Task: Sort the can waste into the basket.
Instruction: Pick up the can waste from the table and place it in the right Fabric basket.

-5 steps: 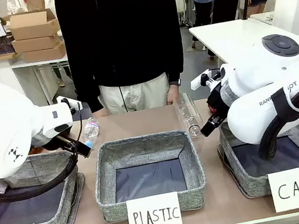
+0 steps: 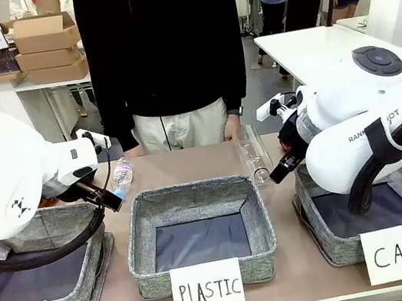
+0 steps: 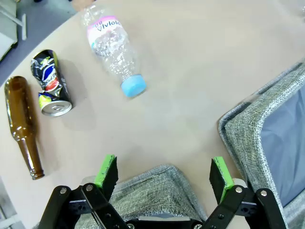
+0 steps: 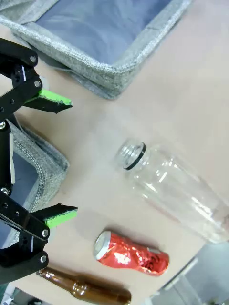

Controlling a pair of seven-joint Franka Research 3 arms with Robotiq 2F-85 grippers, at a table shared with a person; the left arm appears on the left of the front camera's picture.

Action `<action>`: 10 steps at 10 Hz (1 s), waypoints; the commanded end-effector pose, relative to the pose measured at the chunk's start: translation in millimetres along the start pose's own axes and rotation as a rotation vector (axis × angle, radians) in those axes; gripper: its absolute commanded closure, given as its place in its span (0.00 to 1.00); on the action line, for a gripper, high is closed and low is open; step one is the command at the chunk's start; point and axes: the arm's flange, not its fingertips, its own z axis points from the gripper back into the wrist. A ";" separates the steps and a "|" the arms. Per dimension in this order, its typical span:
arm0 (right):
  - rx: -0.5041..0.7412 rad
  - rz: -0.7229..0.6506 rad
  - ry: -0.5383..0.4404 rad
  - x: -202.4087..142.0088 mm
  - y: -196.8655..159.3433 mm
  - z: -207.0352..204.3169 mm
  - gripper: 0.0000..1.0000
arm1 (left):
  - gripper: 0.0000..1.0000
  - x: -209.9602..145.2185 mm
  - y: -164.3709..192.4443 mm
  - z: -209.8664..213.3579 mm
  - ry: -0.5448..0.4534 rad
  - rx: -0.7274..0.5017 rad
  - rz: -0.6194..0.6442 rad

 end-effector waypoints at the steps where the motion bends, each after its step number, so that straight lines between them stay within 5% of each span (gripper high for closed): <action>1: 0.000 -0.001 0.000 0.0 0.0 0.1 0.00 | 0.00 0.0 0.0 0.0 0.000 0.000 0.000; 7: 0.000 0.000 0.000 0.0 0.0 0.0 0.00 | 0.00 0.0 0.0 0.0 0.000 0.000 0.000; 8: 0.081 0.023 0.078 4.2 6.0 14.3 0.00 | 0.00 6.8 4.5 18.3 -0.037 -0.134 0.007; 9: 0.133 0.052 0.044 12.2 17.9 63.1 0.00 | 0.00 13.9 18.1 66.9 -0.031 -0.142 -0.009; 10: 0.068 0.071 0.012 11.0 33.2 120.6 0.00 | 0.00 11.7 34.7 129.2 -0.128 -0.202 -0.001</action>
